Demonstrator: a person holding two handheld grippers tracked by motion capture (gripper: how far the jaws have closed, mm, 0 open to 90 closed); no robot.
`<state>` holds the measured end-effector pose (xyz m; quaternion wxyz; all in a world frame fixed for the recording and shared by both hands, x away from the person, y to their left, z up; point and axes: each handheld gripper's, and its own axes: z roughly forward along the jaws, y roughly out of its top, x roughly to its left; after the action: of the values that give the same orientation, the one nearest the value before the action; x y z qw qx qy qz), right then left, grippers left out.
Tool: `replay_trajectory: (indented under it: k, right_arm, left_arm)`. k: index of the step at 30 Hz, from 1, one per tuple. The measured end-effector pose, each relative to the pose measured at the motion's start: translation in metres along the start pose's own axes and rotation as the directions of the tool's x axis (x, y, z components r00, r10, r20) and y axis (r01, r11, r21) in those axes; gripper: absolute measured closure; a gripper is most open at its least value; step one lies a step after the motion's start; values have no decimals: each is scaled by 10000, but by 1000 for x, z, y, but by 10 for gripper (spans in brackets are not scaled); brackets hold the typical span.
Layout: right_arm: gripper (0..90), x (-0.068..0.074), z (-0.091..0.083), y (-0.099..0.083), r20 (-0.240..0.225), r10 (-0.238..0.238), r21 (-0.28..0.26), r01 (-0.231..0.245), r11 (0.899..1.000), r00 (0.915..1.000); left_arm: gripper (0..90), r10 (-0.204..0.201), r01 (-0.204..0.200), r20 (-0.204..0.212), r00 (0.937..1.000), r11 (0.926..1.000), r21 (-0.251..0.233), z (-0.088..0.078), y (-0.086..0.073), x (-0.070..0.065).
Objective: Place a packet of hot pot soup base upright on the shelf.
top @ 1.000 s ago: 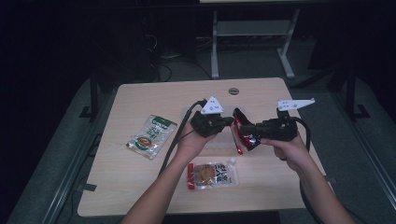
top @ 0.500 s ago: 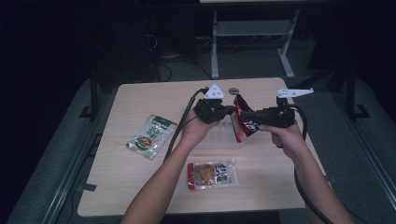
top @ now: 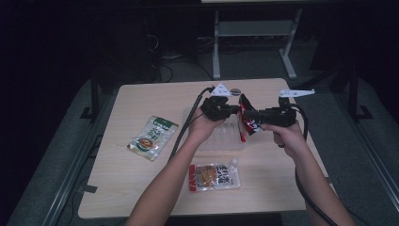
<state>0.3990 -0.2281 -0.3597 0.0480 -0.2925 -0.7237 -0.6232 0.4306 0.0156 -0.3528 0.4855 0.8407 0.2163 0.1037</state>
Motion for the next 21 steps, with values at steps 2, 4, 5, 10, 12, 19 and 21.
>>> replay_trajectory:
  k: [2, 4, 5, 10, 12, 19, 21]
  right_arm:
    - [899, -2, 0, -2, 23, 56, 4, -56, 10000, 10000]
    - [899, -4, 0, -3, 85, 90, 37, -90, 10000, 9999]
    - [899, -5, 1, -4, 103, 162, 73, -162, 9998, 9998]
    - [899, -10, 3, -9, 271, 275, 152, -279, 9995, 9993]
    - [899, -12, 4, -11, 323, 309, 130, -313, 9994, 9990]
    - [897, -17, 7, -15, 675, 395, 293, -416, 9987, 9969]
    - [895, -18, 7, -16, 770, 430, 305, -455, 9985, 9961]
  left_arm:
    - [899, -33, 33, -2, 10000, 10000, 64, 3, -1, 0]
    - [899, -38, 38, -7, 10000, 9999, 162, 5, -3, 0]
    - [899, -41, 41, 7, 10000, 9998, 201, 6, -4, 1]
    - [899, -181, 181, 17, 9998, 9993, 321, 12, -9, 3]
    - [899, -205, 204, 33, 9998, 9991, 372, 13, -11, 4]
    - [899, -249, 243, 90, 9997, 9978, 610, 18, -16, 5]
    - [899, -268, 260, 115, 9996, 9976, 642, 19, -17, 5]
